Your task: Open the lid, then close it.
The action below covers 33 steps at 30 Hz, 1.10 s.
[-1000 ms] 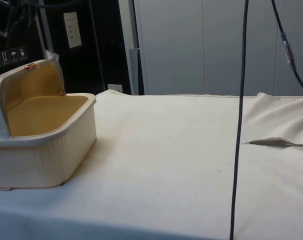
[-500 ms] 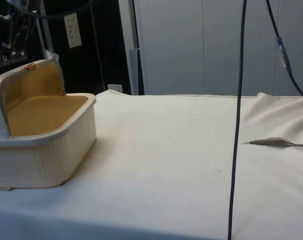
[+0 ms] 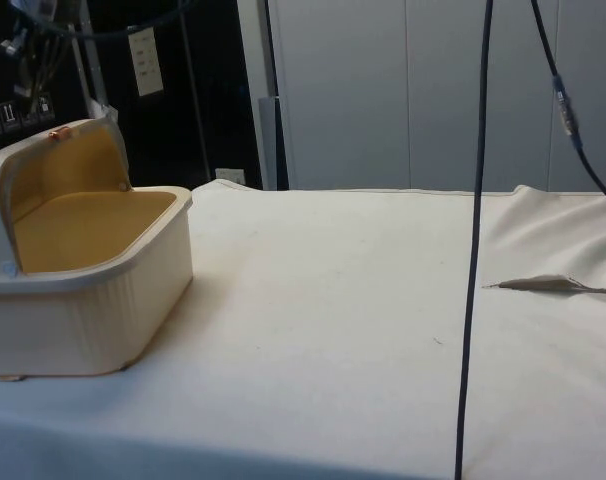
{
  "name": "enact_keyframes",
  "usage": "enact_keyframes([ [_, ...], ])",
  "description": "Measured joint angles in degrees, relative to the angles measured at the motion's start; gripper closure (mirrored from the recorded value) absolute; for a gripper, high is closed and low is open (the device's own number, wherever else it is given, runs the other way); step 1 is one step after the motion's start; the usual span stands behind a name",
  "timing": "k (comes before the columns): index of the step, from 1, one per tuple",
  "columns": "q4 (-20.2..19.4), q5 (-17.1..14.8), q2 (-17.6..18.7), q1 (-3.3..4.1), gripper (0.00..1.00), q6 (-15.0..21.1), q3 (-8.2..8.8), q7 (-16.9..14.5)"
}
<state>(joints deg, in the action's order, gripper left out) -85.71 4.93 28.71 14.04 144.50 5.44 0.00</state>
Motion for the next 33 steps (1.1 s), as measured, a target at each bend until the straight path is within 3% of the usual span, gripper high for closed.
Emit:
enact_keyframes([
  [8,1.15,0.00,1.95,0.11,1.00,-0.06,-0.11,0.00],
  [26,1.15,0.00,1.95,0.17,1.00,-0.97,-0.11,0.00],
  [33,1.15,0.00,1.72,0.29,1.00,-3.04,-0.11,-0.29],
])
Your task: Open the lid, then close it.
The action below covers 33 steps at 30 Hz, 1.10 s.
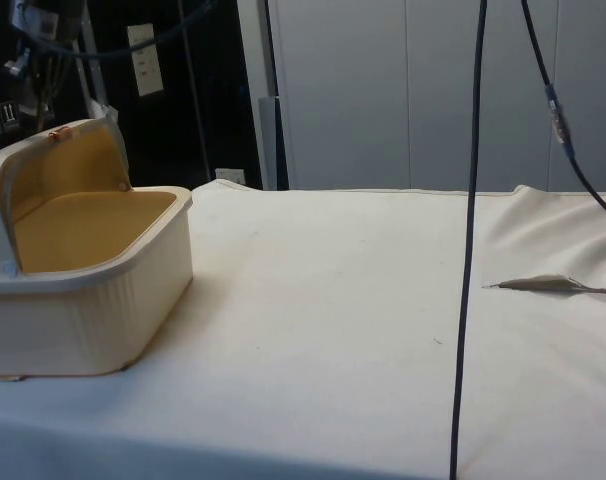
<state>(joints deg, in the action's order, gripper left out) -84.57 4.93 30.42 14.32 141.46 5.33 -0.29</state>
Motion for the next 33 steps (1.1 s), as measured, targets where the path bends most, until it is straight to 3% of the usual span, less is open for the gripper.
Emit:
enact_keyframes([
  [33,-0.40,0.11,-1.43,0.34,1.00,-10.03,-0.29,-0.80],
])
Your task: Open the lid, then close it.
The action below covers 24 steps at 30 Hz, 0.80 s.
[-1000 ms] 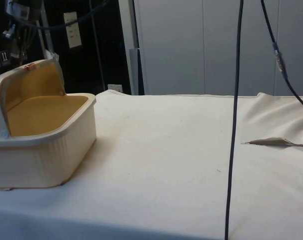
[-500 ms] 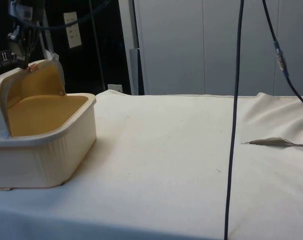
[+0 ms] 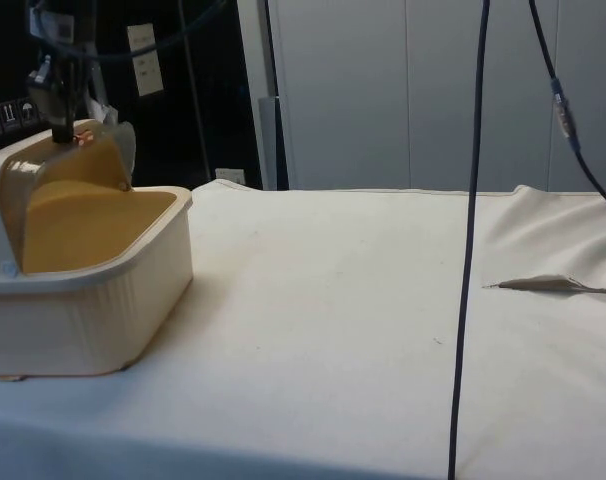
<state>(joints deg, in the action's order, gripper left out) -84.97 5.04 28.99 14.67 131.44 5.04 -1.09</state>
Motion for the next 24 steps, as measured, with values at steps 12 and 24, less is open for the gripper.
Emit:
enact_keyframes([
  [12,-0.97,0.00,-0.80,0.11,1.00,-4.47,-0.11,-0.06],
  [24,-2.35,0.00,-1.43,0.23,1.00,-9.00,-0.34,-0.11],
])
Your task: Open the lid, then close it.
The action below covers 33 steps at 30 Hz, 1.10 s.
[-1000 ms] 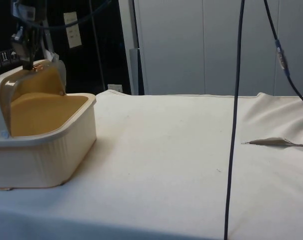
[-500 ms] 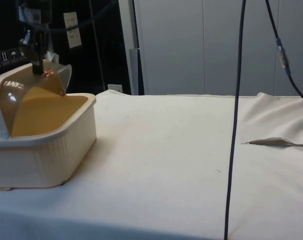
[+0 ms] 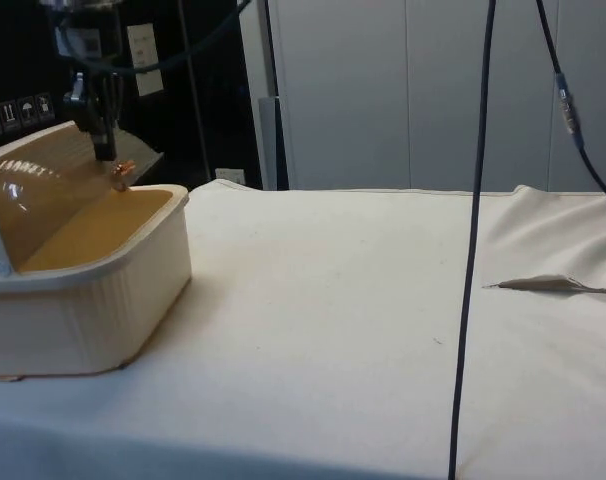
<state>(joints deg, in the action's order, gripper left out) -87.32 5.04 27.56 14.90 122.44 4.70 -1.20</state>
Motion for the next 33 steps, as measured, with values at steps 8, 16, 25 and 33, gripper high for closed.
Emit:
enact_keyframes([
  [8,-0.80,0.00,0.00,0.00,1.00,-2.75,-0.40,0.00],
  [16,-1.95,-0.06,0.00,0.06,1.00,-4.81,-0.97,0.00],
  [25,-4.35,-0.06,-0.63,0.17,1.00,-6.65,-1.66,0.00],
  [33,-8.25,0.06,-2.75,0.40,1.00,-6.59,-2.06,0.06],
])
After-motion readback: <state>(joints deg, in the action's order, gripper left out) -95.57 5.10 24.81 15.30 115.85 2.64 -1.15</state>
